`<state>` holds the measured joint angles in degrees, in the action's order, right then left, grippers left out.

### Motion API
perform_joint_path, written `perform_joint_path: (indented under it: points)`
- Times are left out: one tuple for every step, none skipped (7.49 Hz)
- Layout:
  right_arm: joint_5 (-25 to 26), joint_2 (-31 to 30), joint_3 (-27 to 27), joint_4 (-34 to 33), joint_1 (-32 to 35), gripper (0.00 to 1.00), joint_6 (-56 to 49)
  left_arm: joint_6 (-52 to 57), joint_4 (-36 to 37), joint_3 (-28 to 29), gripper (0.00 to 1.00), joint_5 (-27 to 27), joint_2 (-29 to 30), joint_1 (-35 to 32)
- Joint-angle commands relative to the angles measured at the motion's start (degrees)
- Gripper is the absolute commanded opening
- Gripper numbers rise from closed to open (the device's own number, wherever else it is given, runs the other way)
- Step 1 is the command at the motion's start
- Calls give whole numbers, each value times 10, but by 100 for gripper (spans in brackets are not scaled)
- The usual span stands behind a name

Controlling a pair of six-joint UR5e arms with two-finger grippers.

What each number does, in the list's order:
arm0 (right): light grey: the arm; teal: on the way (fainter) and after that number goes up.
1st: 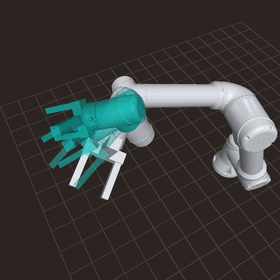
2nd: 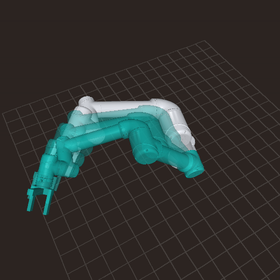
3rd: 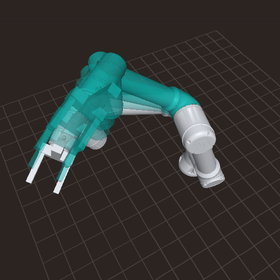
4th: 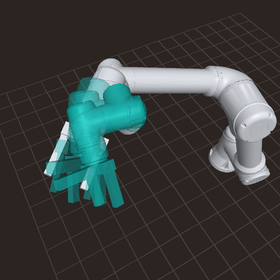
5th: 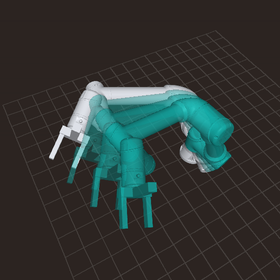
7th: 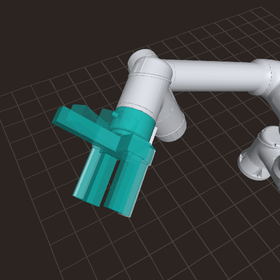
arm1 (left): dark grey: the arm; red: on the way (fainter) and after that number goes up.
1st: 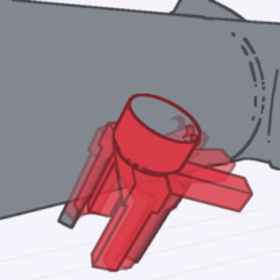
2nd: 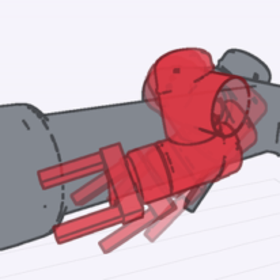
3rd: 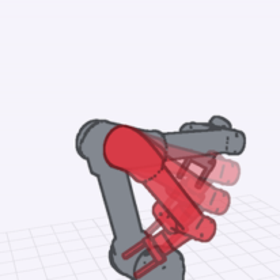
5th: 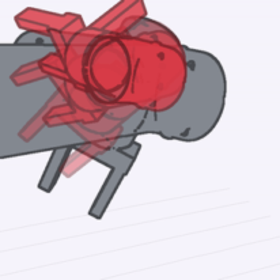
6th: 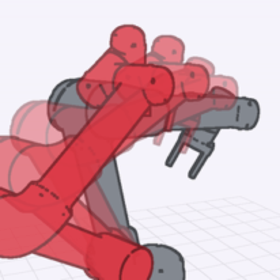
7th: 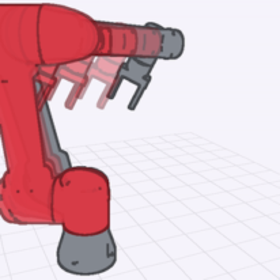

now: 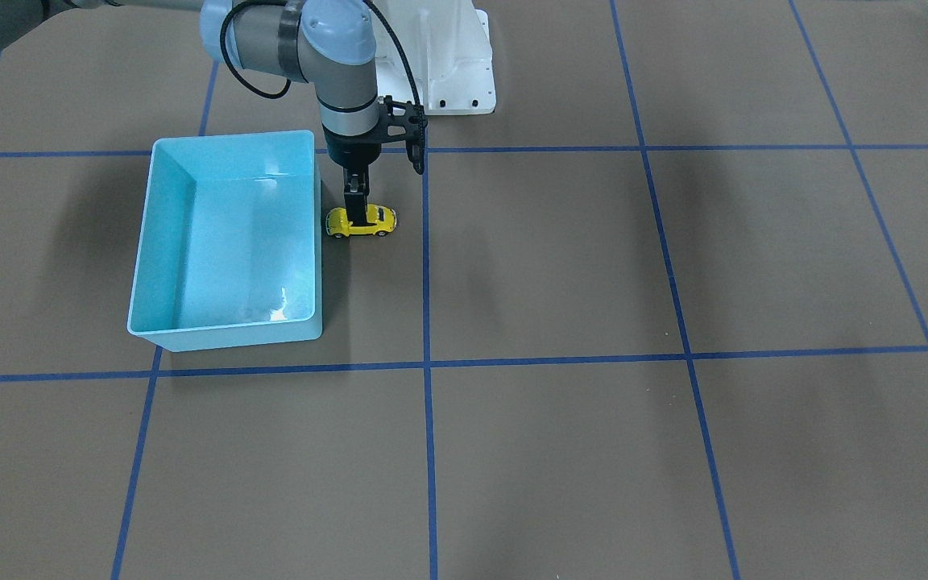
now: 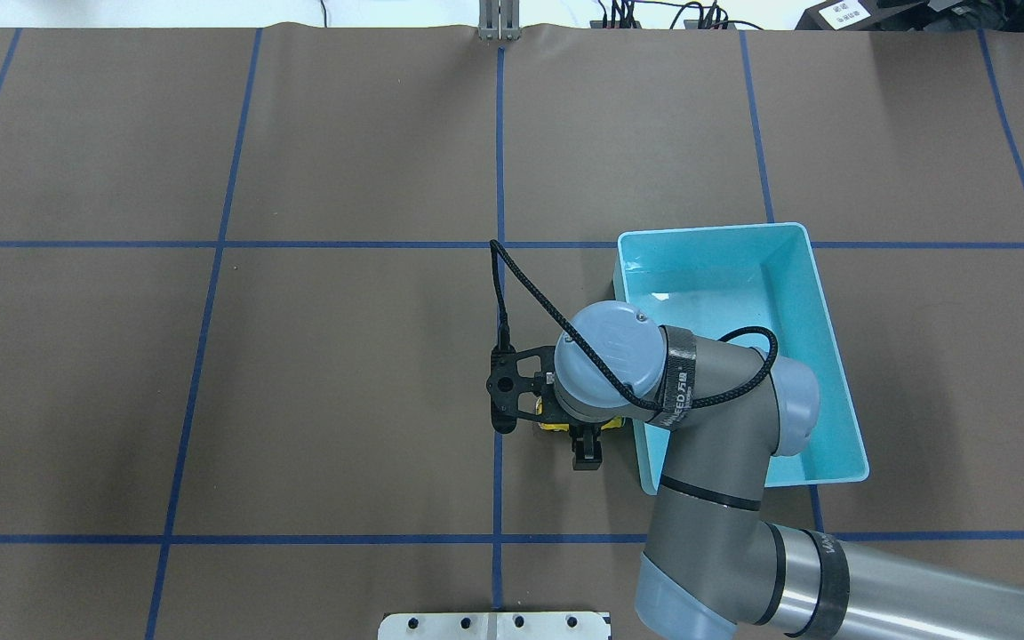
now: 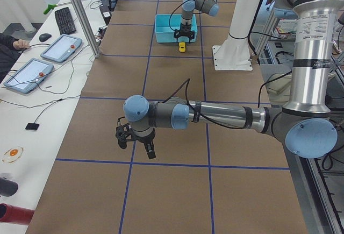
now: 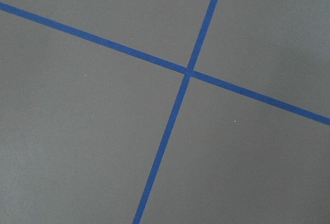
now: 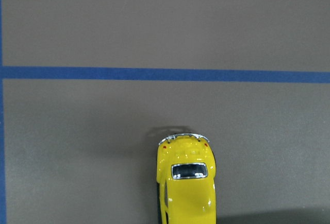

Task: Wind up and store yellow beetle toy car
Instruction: 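Close the right gripper on the yellow car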

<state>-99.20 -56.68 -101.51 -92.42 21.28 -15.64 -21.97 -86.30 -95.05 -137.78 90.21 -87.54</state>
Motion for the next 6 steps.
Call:
perform_joint_path:
  points:
    - [-1,-2,32,45,0,99,1,0,0,2,100,0,0,0]
    - [-4,-6,32,45,0,99,0,0,0,2,100,1,1,1]
    - [-4,-7,32,45,-2,99,0,0,0,2,100,1,1,1]
    - [-4,-7,32,45,-2,98,0,0,0,2,100,1,1,1]
    - [-5,-9,32,45,-3,80,0,0,0,2,100,0,1,0]
    - [-6,-13,32,47,-3,51,0,0,0,1,100,0,1,0]
